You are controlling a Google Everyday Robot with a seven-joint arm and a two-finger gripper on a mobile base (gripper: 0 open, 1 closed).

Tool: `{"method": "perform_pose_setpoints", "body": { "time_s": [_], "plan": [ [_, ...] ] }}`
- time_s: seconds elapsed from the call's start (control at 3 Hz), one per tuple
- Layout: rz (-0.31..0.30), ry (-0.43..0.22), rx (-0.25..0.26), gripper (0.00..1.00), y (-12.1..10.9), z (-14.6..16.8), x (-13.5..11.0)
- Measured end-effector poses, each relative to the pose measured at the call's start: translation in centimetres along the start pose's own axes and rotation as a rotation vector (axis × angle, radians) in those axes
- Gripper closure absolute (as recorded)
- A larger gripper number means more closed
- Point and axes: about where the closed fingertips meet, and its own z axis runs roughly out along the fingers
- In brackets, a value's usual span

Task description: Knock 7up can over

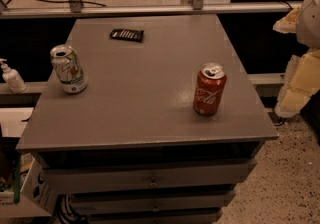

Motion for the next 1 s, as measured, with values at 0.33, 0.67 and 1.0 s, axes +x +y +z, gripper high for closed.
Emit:
{"method": "perform_pose_setpoints", "body": {
  "time_s": [0.33,0.67,1.0],
  "plan": [
    [0.009,-0.089,-0.032,0.00,-0.5,0.9,-2.6],
    [-0.027,-0.195,-0.072,0.00,-0.5,2.3,-8.3],
    [-0.081,-0.314,-0.118,0.00,-0.3,3.3,-15.3]
  ]
}}
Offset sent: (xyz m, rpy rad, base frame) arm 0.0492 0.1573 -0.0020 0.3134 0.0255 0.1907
